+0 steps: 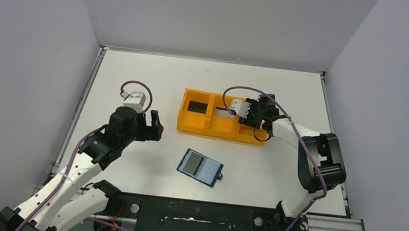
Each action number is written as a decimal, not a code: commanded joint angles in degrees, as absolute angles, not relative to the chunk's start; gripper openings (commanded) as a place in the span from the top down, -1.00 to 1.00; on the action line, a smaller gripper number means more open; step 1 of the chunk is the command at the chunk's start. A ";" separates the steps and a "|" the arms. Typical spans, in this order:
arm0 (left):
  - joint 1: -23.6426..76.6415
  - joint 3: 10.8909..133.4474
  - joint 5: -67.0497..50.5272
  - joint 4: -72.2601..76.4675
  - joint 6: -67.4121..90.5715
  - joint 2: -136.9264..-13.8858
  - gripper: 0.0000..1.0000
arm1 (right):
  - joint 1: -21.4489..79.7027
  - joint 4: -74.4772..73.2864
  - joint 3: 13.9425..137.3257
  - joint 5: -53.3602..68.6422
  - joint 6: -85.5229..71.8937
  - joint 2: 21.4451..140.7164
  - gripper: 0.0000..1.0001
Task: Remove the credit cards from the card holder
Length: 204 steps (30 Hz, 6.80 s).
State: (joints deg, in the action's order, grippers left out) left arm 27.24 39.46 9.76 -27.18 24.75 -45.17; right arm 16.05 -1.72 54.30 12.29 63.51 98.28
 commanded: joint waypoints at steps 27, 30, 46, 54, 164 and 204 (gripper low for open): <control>26.46 39.38 8.32 -23.67 23.63 -45.03 -0.82 | 19.23 -6.54 42.38 11.11 -47.94 58.95 -0.95; 26.45 39.29 8.27 -23.60 23.71 -44.78 -0.82 | 19.22 5.18 32.85 16.42 -57.80 56.62 -0.96; 26.54 38.94 5.37 -22.86 23.49 -47.56 -0.63 | 58.26 1.21 35.25 -15.89 -76.61 72.39 -0.15; 26.53 39.29 -1.07 -22.12 24.78 -50.98 -0.37 | 59.95 3.38 34.81 -12.72 -79.47 79.39 0.27; 46.32 31.37 1.62 -11.72 44.72 -62.14 0.29 | 54.05 6.05 36.94 1.15 -67.35 87.85 1.00; 47.42 26.72 -0.27 -9.92 47.25 -74.63 0.74 | 53.24 10.54 34.73 3.99 -69.04 88.64 0.96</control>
State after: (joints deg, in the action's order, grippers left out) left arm 47.27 27.99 -3.38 -5.85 48.88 -74.04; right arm 52.47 13.13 33.30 6.33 -70.08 90.52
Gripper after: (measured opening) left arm 0.130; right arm 0.060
